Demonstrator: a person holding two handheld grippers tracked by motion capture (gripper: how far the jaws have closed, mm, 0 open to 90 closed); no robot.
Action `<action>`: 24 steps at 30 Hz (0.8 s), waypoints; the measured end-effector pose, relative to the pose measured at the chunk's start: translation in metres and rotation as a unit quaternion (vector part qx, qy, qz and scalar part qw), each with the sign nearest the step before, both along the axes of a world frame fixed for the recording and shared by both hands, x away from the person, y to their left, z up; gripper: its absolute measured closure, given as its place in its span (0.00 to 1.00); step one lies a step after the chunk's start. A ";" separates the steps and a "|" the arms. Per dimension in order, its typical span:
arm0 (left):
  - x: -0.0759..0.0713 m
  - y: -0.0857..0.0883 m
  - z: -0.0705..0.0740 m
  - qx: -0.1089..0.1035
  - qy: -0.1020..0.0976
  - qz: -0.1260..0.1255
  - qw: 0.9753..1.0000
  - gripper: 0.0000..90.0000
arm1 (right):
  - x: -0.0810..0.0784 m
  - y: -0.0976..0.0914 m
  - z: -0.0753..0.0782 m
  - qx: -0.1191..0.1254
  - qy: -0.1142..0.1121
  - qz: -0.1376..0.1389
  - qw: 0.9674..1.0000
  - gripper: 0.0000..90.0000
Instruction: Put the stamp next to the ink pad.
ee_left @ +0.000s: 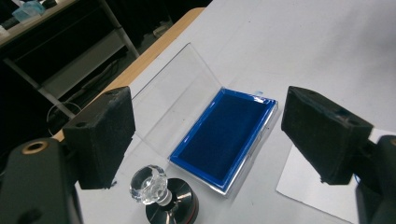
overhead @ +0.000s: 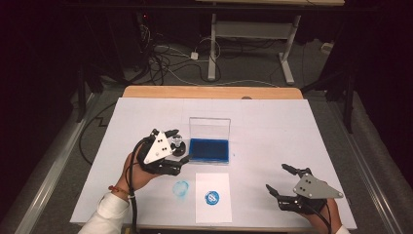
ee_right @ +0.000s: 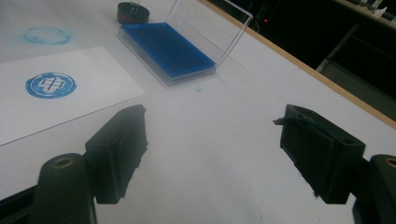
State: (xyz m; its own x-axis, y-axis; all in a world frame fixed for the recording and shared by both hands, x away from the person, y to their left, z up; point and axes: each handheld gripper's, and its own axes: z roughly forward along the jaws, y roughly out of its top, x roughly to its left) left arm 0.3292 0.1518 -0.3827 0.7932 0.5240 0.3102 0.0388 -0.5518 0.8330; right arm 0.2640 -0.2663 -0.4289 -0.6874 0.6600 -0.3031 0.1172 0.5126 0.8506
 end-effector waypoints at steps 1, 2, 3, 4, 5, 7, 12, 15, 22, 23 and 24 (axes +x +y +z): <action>-0.002 0.001 0.000 0.002 -0.001 0.000 1.000 0.19 | 0.000 0.000 0.000 0.000 0.000 0.000 1.000 0.26; -0.003 0.002 -0.001 0.000 0.002 0.000 1.000 0.18 | 0.000 0.000 0.000 0.000 0.001 0.001 1.000 0.26; -0.004 0.003 -0.001 -0.003 0.001 -0.001 1.000 0.18 | 0.000 0.000 0.000 0.000 0.001 0.002 1.000 0.26; -0.005 0.005 -0.002 -0.004 0.003 -0.001 1.000 0.18 | 0.000 0.000 0.000 0.001 0.002 0.003 1.000 0.26; -0.006 0.006 -0.003 0.000 0.003 0.000 1.000 0.18 | 0.000 0.000 0.000 0.001 0.002 0.003 1.000 0.26; -0.007 0.008 -0.006 -0.001 0.003 0.001 1.000 0.18 | 0.000 0.000 0.000 0.000 0.001 0.003 1.000 0.26; -0.011 0.012 -0.009 -0.001 -0.004 -0.003 1.000 0.18 | 0.000 0.000 0.001 0.002 0.001 0.004 1.000 0.26; -0.013 0.015 -0.013 0.009 -0.011 -0.003 1.000 0.18 | -0.001 0.001 0.001 0.001 -0.001 0.005 1.000 0.26; -0.019 0.023 -0.028 0.001 -0.018 0.007 1.000 0.18 | -0.001 -0.001 0.002 0.003 -0.002 0.003 1.000 0.26; -0.020 0.024 -0.030 0.000 -0.017 0.007 1.000 0.18 | -0.001 -0.001 0.002 0.002 -0.002 0.004 1.000 0.26; -0.021 0.025 -0.032 0.002 -0.015 0.008 1.000 0.18 | -0.002 -0.001 0.002 0.002 -0.003 0.003 1.000 0.26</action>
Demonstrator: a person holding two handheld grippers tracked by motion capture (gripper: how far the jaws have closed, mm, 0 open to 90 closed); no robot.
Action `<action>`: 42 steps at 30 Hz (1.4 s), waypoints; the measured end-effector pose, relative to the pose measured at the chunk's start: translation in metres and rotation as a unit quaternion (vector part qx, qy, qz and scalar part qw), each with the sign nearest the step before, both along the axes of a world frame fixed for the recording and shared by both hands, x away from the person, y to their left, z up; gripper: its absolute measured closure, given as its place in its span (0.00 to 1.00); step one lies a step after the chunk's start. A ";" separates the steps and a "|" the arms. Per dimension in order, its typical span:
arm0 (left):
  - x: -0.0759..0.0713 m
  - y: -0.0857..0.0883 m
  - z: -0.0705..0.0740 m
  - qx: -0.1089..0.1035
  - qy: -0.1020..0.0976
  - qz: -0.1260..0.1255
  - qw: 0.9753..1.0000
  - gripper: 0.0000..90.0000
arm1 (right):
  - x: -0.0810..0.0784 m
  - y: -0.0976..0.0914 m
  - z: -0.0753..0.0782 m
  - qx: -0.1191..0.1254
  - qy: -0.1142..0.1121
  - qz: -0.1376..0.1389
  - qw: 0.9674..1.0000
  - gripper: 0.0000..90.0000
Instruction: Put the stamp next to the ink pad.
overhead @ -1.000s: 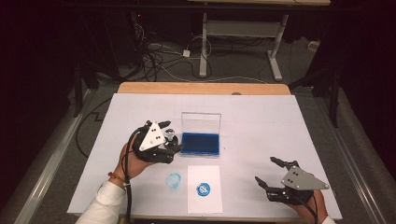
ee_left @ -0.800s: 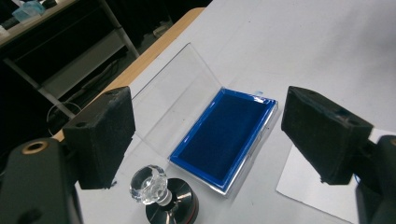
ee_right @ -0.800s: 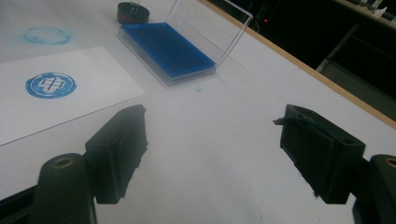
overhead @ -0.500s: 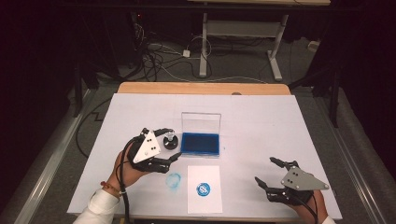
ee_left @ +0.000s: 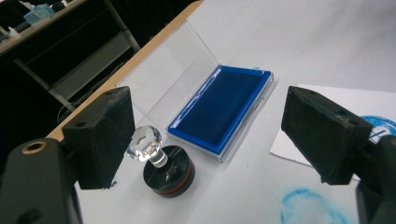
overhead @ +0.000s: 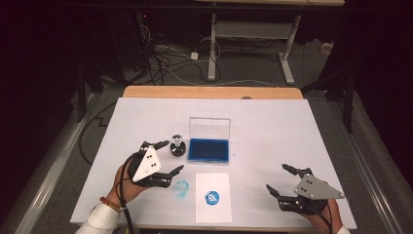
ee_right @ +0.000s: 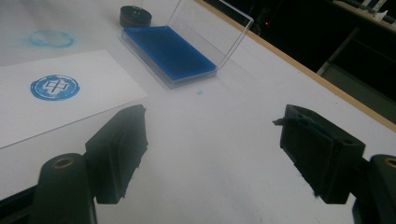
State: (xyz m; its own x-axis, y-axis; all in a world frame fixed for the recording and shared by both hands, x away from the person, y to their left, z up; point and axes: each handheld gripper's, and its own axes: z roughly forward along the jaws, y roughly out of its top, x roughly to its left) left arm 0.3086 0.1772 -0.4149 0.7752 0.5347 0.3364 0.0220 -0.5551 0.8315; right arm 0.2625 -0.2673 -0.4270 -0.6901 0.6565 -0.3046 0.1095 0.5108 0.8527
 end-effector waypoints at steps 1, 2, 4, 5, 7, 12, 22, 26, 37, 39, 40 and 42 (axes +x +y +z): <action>-0.001 0.001 -0.002 0.001 -0.003 0.002 1.000 0.18 | 0.000 0.000 0.000 -0.001 -0.001 0.000 1.000 0.26; -0.002 0.002 -0.004 0.000 -0.003 0.001 1.000 0.18 | 0.000 -0.001 0.000 0.001 -0.001 -0.001 1.000 0.26; -0.003 0.004 -0.009 0.000 0.001 0.000 1.000 0.18 | 0.000 -0.001 0.000 0.001 -0.002 -0.002 1.000 0.26; -0.004 0.005 -0.011 0.001 0.003 0.000 1.000 0.18 | 0.000 -0.001 0.000 0.001 -0.003 -0.002 1.000 0.26; -0.004 0.007 -0.016 0.007 0.009 -0.002 1.000 0.18 | 0.000 -0.001 0.000 0.001 -0.003 -0.002 1.000 0.26; -0.006 0.011 -0.030 0.021 0.016 0.005 1.000 0.18 | 0.001 -0.001 0.000 0.001 -0.003 -0.003 1.000 0.26; -0.010 0.026 -0.044 0.023 0.033 0.027 0.999 0.18 | 0.001 -0.001 0.000 0.002 -0.001 -0.008 1.000 0.26; -0.013 0.032 -0.049 0.023 0.040 0.035 0.998 0.18 | 0.003 -0.001 0.000 0.003 -0.001 -0.008 1.000 0.26; -0.022 0.050 -0.059 0.016 0.067 0.054 0.996 0.18 | 0.000 -0.005 -0.004 0.003 0.006 -0.015 1.000 0.26; -0.024 0.052 -0.060 0.014 0.070 0.056 0.996 0.18 | -0.003 -0.005 -0.004 -0.003 0.003 -0.014 1.000 0.26; -0.023 0.052 -0.060 0.013 0.072 0.057 0.996 0.18 | -0.004 -0.005 -0.004 -0.003 0.002 -0.014 1.000 0.26; -0.022 0.051 -0.060 0.016 0.071 0.055 0.996 0.18 | -0.005 -0.005 -0.003 -0.001 -0.001 -0.015 1.000 0.26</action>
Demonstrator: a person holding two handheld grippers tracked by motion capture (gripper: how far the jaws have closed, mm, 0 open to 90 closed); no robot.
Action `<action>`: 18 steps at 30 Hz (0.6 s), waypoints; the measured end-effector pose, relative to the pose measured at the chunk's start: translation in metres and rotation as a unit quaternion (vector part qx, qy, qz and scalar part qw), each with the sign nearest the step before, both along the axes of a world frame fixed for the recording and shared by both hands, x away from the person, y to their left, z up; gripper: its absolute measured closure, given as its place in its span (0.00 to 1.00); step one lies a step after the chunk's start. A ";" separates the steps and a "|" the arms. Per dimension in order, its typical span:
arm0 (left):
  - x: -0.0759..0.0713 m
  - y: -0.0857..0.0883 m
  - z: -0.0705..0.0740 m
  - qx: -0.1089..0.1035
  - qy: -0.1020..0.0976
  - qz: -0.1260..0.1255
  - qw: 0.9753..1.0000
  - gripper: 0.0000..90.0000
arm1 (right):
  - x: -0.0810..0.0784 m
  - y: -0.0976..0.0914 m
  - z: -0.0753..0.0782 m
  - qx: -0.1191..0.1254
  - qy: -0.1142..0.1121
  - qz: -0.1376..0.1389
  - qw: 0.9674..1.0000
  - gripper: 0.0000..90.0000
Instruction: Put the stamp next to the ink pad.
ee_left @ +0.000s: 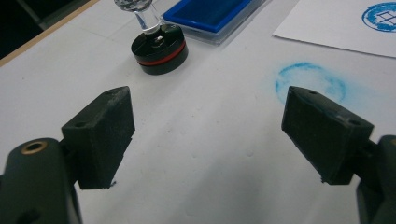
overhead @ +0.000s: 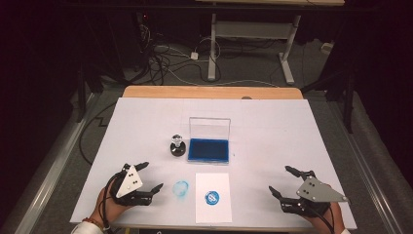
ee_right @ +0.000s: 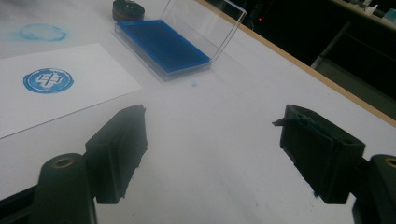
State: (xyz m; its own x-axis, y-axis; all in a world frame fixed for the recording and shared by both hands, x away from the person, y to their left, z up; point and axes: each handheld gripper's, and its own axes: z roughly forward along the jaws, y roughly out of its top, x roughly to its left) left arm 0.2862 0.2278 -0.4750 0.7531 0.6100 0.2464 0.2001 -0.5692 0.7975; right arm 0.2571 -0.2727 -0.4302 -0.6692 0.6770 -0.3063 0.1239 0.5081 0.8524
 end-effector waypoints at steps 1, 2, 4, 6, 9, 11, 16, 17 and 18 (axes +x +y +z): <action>0.000 -0.001 -0.001 0.005 -0.002 0.000 1.000 0.18 | -0.001 0.000 0.000 0.000 -0.002 -0.001 1.000 0.26; -0.001 -0.003 -0.001 0.009 -0.004 -0.003 1.000 0.18 | -0.001 0.000 0.000 0.001 -0.003 -0.002 1.000 0.26; -0.002 -0.004 0.000 0.006 -0.004 -0.006 1.000 0.18 | -0.002 0.000 0.000 0.001 -0.003 -0.002 1.000 0.26; -0.002 -0.003 0.000 0.007 -0.004 -0.006 1.000 0.18 | -0.003 0.000 0.000 -0.001 -0.003 -0.002 1.000 0.26; -0.002 -0.001 0.001 0.000 -0.005 -0.002 1.000 0.18 | -0.004 0.001 0.000 -0.002 -0.003 -0.003 1.000 0.26; -0.002 -0.001 0.002 -0.003 -0.006 0.000 1.000 0.18 | -0.006 0.000 0.000 -0.003 -0.006 -0.005 1.000 0.26; -0.004 -0.002 0.002 -0.001 -0.006 -0.004 1.000 0.18 | -0.006 0.000 0.002 0.000 -0.010 -0.009 1.000 0.25; -0.004 -0.002 0.003 -0.002 -0.006 -0.003 1.000 0.18 | -0.006 0.000 0.002 0.001 -0.012 -0.012 1.000 0.25; -0.004 -0.002 0.003 -0.003 -0.008 -0.001 1.000 0.18 | -0.006 0.000 0.002 0.001 -0.014 -0.016 1.000 0.24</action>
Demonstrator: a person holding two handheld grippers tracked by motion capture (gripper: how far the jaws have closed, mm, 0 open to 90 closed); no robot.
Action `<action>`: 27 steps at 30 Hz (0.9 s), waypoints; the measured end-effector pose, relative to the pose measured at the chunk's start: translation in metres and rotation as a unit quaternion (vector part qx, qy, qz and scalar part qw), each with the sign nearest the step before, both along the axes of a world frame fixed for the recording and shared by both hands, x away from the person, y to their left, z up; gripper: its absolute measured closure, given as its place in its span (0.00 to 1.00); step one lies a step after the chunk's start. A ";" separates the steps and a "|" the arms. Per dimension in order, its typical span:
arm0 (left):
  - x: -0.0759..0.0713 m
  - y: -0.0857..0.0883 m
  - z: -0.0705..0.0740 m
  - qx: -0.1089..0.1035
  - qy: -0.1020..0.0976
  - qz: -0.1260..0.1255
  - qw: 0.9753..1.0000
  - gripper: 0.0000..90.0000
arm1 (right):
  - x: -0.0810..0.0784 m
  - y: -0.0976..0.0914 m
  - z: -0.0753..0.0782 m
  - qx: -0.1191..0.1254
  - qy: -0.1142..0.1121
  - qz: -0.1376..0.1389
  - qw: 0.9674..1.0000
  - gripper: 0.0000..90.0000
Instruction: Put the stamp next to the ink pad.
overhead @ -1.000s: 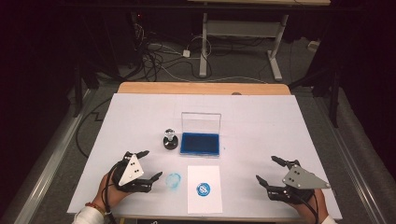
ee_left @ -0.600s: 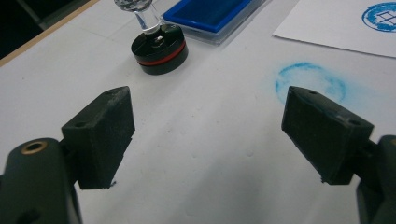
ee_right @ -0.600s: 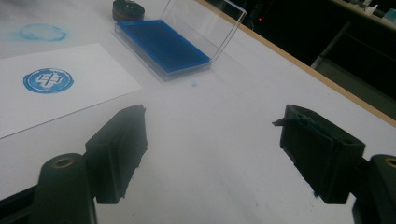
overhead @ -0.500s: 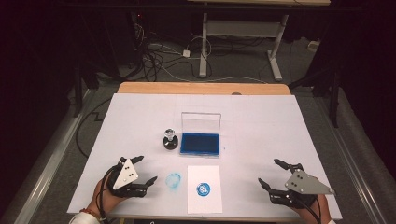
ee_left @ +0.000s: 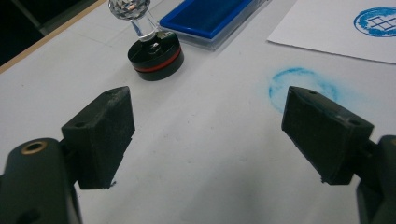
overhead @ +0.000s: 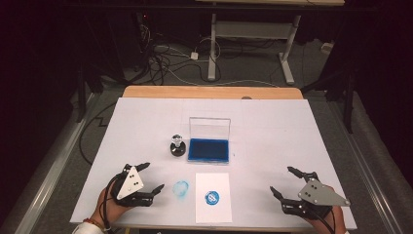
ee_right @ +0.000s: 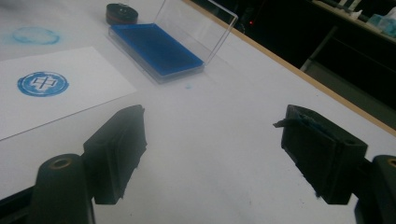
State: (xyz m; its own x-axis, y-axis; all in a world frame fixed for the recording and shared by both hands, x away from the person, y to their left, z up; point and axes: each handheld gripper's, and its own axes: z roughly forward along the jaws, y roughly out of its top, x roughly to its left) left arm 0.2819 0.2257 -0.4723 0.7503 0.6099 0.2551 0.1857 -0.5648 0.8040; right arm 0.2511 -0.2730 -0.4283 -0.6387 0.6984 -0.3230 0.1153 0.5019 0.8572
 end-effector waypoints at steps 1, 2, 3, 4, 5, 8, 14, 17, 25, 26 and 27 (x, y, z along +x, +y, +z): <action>0.000 0.000 0.000 -0.002 -0.001 0.000 1.000 0.18 | 0.000 0.000 0.000 0.002 -0.003 -0.004 1.000 0.24; 0.000 0.000 0.000 -0.003 0.000 -0.001 1.000 0.18 | 0.000 -0.001 0.001 0.004 -0.006 -0.009 1.000 0.23; 0.000 0.000 0.000 -0.003 0.000 -0.001 1.000 0.18 | 0.000 -0.001 0.001 0.005 -0.005 -0.012 1.000 0.23; 0.000 0.001 0.001 -0.003 -0.001 -0.002 1.000 0.18 | 0.001 -0.002 0.000 0.004 -0.006 -0.014 1.000 0.22; 0.000 0.001 0.001 -0.003 0.001 -0.004 1.000 0.18 | 0.001 -0.001 -0.001 0.002 -0.007 -0.016 1.000 0.22; -0.001 0.000 0.002 -0.004 -0.001 -0.005 1.000 0.18 | 0.002 -0.001 -0.002 -0.002 -0.005 -0.019 1.000 0.21; -0.001 -0.001 0.002 -0.004 0.001 -0.007 1.000 0.18 | 0.002 -0.002 -0.002 0.000 -0.005 -0.019 1.000 0.21; -0.001 -0.001 0.002 -0.007 0.003 -0.006 1.000 0.18 | 0.003 -0.002 -0.002 0.002 -0.006 -0.016 1.000 0.21; -0.001 0.000 0.002 -0.004 0.006 -0.001 1.000 0.18 | 0.006 -0.002 -0.003 0.004 -0.001 -0.017 1.000 0.21; -0.001 0.000 0.002 -0.004 0.007 0.000 1.000 0.18 | 0.006 -0.002 -0.003 0.005 -0.001 -0.016 1.000 0.21; -0.001 0.000 0.002 -0.006 0.009 0.002 1.000 0.18 | 0.007 -0.002 -0.003 0.006 -0.001 -0.014 1.000 0.21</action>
State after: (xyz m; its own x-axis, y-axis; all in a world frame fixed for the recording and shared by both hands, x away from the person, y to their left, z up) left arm 0.2811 0.2261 -0.4706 0.7525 0.6151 0.2354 0.2014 -0.5551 0.8070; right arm 0.2580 -0.2750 -0.4314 -0.6180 0.7200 -0.3158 0.1274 0.4881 0.8634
